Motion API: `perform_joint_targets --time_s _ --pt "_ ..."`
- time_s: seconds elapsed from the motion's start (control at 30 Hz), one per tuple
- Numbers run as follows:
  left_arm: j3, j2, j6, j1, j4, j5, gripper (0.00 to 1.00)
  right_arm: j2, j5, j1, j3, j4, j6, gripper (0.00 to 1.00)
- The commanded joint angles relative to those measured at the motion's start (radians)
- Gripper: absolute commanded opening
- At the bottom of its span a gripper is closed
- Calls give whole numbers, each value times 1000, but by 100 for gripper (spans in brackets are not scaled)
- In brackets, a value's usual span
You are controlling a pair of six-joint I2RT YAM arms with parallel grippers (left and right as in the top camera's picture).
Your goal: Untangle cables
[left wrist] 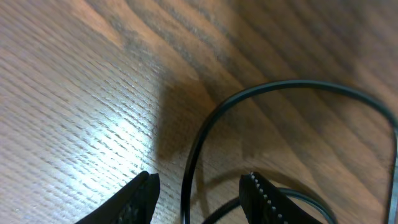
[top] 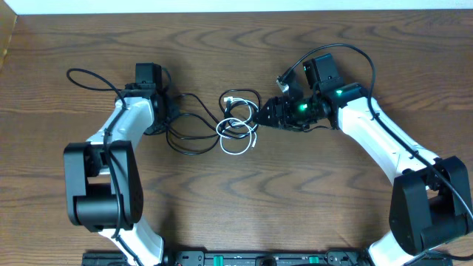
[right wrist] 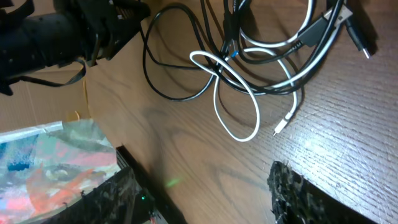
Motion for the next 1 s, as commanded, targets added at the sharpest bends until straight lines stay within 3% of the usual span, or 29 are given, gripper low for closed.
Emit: perform_joint_targets --time_s 0.0,0.23,0.27,0.47,0.77,0.97 --pt "-17 31 2 1 11 -13 46 -14 -1 8 10 -3 8 66" --pt "-16 31 2 1 17 -13 19 -14 -1 8 10 -2 8 67" --pt "-15 27 2 1 16 -13 8 -14 -1 8 10 -2 8 67" --pt "6 -60 2 0 -21 27 7 -14 0 8 10 -2 8 68" --pt "6 -377 -44 -2 75 569 7 -14 47 8 10 14 8 67" --pt "6 -529 -167 -26 164 724 8 -14 51 8 10 15 12 68"
